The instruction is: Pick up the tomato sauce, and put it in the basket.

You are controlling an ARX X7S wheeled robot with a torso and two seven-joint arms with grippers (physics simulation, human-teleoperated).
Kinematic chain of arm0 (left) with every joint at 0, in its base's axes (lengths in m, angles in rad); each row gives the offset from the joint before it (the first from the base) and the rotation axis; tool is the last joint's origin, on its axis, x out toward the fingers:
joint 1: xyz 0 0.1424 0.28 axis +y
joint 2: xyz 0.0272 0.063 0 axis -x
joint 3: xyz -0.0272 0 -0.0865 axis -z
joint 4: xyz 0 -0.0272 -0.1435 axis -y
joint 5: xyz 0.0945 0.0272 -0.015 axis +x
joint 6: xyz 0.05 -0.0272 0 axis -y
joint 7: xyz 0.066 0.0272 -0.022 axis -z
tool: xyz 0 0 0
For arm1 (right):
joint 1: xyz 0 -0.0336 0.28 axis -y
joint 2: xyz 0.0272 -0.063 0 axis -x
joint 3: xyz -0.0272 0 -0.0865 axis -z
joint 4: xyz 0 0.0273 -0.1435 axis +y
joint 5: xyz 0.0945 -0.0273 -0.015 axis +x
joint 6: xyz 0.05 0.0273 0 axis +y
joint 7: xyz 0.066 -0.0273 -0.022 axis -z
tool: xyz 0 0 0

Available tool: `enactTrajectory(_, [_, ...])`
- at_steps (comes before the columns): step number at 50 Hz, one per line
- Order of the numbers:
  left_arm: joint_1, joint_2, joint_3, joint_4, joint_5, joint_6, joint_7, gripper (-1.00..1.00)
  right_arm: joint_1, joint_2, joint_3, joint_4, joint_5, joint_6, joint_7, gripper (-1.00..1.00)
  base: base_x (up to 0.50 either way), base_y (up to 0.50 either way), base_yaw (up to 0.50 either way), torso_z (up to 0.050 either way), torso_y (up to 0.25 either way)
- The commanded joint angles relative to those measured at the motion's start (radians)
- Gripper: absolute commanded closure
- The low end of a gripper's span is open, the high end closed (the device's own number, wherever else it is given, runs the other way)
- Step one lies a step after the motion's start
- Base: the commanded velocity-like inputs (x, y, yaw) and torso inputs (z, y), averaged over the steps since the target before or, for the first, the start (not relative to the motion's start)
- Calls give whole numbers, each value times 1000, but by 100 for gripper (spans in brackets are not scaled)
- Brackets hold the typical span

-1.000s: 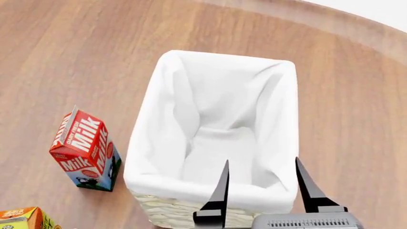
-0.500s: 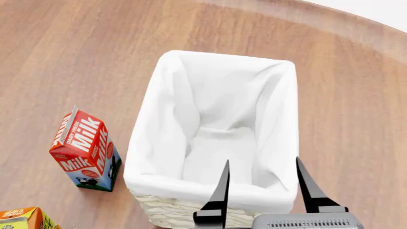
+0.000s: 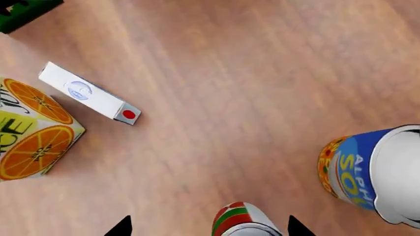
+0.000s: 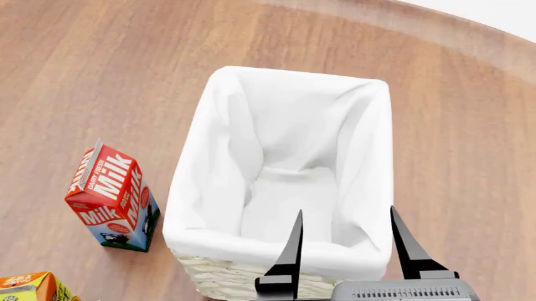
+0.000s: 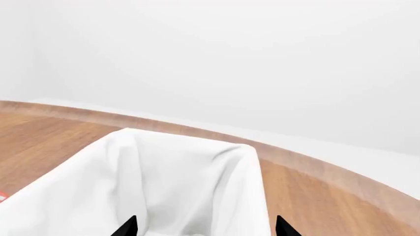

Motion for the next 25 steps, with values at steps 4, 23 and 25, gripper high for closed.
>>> enactTrajectory(4, [26, -4, 9, -7, 6, 19, -3, -100, -1, 5, -3, -4, 2, 0, 6, -100, 0, 0, 0, 0, 0])
enactTrajectory(23, [54, 0, 27, -5, 1, 23, -14, -100, 1, 8, -6, -1, 6, -3, 13, -100, 0, 0, 0, 0, 0])
enactTrajectory(25, [56, 1, 29, -8, 1, 25, -13, -100, 2, 9, -7, 0, 5, -4, 13, -100, 0, 0, 0, 0, 0])
